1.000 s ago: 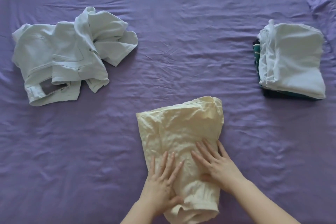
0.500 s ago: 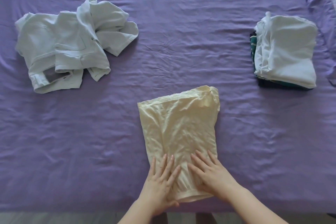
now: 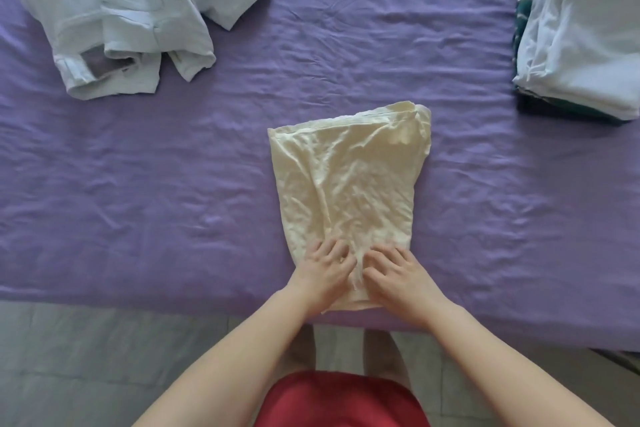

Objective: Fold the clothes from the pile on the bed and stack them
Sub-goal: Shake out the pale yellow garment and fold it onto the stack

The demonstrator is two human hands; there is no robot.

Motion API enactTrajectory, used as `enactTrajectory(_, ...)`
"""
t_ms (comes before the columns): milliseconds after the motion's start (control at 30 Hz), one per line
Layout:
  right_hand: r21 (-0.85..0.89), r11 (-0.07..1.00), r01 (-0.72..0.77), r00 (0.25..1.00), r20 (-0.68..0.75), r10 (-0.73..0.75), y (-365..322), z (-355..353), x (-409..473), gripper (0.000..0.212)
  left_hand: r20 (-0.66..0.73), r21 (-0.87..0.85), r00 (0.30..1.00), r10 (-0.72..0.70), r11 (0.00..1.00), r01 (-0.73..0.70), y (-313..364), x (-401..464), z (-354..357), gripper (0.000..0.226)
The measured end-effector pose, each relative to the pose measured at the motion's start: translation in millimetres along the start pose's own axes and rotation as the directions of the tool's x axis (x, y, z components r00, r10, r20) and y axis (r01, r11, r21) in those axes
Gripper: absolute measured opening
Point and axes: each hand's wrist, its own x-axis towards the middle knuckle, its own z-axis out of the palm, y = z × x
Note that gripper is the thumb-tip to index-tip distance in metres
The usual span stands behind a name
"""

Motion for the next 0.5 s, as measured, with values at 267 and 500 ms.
enactTrajectory(267, 0.106, 0.992, -0.074, 0.948, 0.315, 0.037, -5, 2, -3, 0.033, 0.251, -0.109, 0.967, 0.036, 0.994, -0.009, 7, 3, 18, 0.024)
enactTrajectory(500, 0.021, 0.999, -0.025, 0.958, 0.285, 0.018, -6, -1, 1, 0.032, 0.314, -0.099, 0.949, 0.003, 0.995, 0.030, 11, -3, 30, 0.063)
